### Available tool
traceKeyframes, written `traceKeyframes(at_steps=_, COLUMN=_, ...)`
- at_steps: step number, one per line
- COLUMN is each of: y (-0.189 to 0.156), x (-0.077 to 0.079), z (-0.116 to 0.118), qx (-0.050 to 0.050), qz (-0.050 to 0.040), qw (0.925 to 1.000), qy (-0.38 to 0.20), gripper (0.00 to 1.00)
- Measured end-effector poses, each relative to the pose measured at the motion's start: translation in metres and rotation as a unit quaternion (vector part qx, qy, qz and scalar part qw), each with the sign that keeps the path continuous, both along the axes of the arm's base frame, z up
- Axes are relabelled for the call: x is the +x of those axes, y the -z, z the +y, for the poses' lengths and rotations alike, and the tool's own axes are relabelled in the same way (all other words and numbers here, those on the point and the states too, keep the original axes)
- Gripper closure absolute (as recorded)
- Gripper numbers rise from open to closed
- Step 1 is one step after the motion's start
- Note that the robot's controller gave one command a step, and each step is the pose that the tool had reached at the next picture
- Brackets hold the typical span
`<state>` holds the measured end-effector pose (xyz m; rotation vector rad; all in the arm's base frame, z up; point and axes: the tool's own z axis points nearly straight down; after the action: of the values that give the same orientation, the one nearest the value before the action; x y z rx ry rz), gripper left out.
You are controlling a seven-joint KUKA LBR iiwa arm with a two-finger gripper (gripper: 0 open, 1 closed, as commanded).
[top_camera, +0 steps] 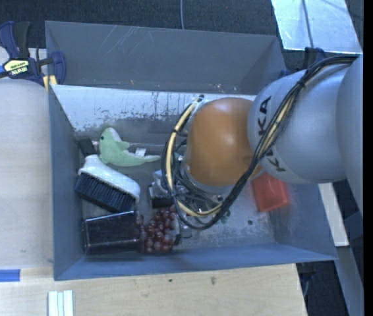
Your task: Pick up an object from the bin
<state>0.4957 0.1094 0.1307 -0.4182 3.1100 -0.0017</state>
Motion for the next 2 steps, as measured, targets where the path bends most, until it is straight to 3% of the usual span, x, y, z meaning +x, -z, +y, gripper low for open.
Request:
traceKeyframes(at_steps=1, y=0.011, x=0.075, z=-0.056, qx=0.002, qz=-0.0029, qw=0.9963, qy=0.086, gripper=0.0)
traceKeyframes(at_steps=2, y=0.034, x=0.067, z=-0.042, qx=0.001, qz=-0.0074, qw=0.996, qy=0.089, gripper=0.0)
